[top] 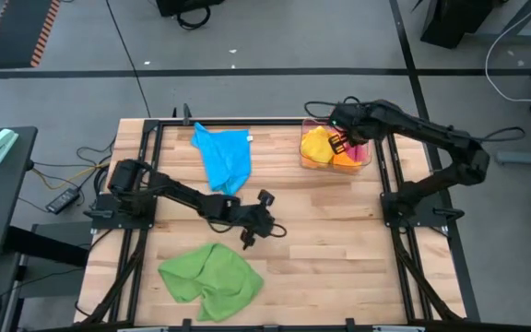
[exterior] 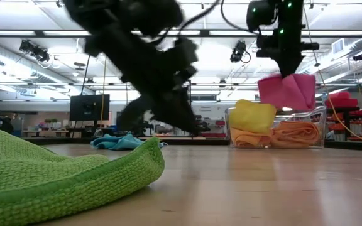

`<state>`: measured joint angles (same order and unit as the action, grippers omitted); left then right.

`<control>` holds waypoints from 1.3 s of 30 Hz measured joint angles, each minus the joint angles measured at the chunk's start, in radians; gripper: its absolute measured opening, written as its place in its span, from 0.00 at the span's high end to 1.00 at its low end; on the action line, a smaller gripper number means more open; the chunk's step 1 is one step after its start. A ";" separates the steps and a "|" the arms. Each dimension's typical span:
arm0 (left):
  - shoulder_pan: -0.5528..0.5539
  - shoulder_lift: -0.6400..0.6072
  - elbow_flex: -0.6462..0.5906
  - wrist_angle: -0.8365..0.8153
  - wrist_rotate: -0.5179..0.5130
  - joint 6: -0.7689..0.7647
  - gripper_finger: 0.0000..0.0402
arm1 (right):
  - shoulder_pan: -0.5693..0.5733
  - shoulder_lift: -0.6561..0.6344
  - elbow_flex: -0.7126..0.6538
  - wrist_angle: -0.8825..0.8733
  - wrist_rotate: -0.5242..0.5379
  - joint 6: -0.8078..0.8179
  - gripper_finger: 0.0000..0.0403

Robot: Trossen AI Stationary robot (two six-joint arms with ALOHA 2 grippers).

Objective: Fold microfiber towels
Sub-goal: Stack the folded pink microfiber cloth on top of the folded orange microfiber cloth

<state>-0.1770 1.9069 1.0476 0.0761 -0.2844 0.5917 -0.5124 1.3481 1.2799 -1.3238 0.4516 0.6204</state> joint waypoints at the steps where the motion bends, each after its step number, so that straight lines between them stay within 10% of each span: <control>1: -0.003 -0.026 -0.035 0.020 0.001 -0.003 0.96 | -0.014 0.013 0.003 -0.004 -0.026 0.010 0.96; 20: -0.073 -0.401 -0.392 0.134 0.082 -0.111 0.98 | -0.149 0.084 0.004 -0.126 -0.204 0.377 0.96; 39: -0.143 -0.428 -0.422 0.142 0.143 -0.269 0.94 | -0.240 0.131 0.006 -0.111 -0.190 0.378 0.96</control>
<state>-0.3198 1.4784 0.6258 0.2182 -0.1413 0.3231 -0.7527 1.4791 1.2861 -1.4349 0.2619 0.9988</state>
